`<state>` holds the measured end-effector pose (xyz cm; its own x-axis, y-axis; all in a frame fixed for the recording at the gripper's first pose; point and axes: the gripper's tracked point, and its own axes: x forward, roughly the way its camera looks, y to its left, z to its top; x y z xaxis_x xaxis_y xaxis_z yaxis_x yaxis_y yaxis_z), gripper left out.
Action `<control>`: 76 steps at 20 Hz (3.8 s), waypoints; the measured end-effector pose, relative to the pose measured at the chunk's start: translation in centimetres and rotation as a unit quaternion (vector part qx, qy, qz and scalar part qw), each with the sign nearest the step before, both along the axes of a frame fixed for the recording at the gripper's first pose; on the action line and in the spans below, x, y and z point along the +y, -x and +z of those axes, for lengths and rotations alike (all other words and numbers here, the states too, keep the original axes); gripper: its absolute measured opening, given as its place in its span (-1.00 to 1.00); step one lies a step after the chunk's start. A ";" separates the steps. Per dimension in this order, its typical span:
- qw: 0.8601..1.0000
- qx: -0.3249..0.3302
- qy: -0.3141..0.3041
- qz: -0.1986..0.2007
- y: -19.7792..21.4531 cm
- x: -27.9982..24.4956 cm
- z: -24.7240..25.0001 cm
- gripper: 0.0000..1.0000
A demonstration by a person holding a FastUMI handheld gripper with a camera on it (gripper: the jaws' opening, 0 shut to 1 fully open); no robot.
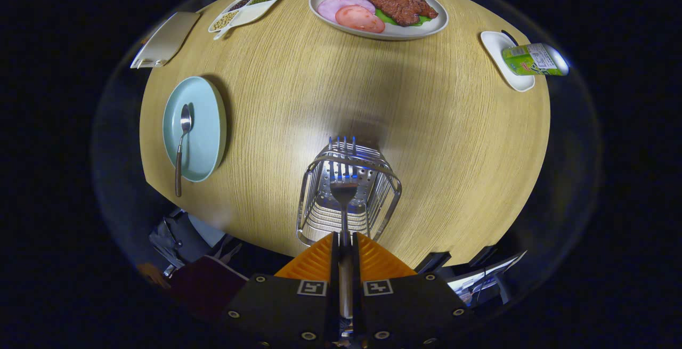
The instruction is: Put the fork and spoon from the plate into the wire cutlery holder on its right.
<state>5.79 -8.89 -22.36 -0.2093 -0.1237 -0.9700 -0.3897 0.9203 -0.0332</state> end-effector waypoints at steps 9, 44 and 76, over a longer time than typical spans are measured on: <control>0.997 -0.064 -0.018 -0.026 -1.3 -0.4 1.6 0.21; 0.979 -0.173 -0.088 -0.067 5.2 29.9 -9.8 0.95; 0.994 -0.095 0.060 0.005 8.1 -1.9 6.1 -0.98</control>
<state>-2.27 -10.80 -16.22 -0.0221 -0.2424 -0.9699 -0.3743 0.9016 -0.2168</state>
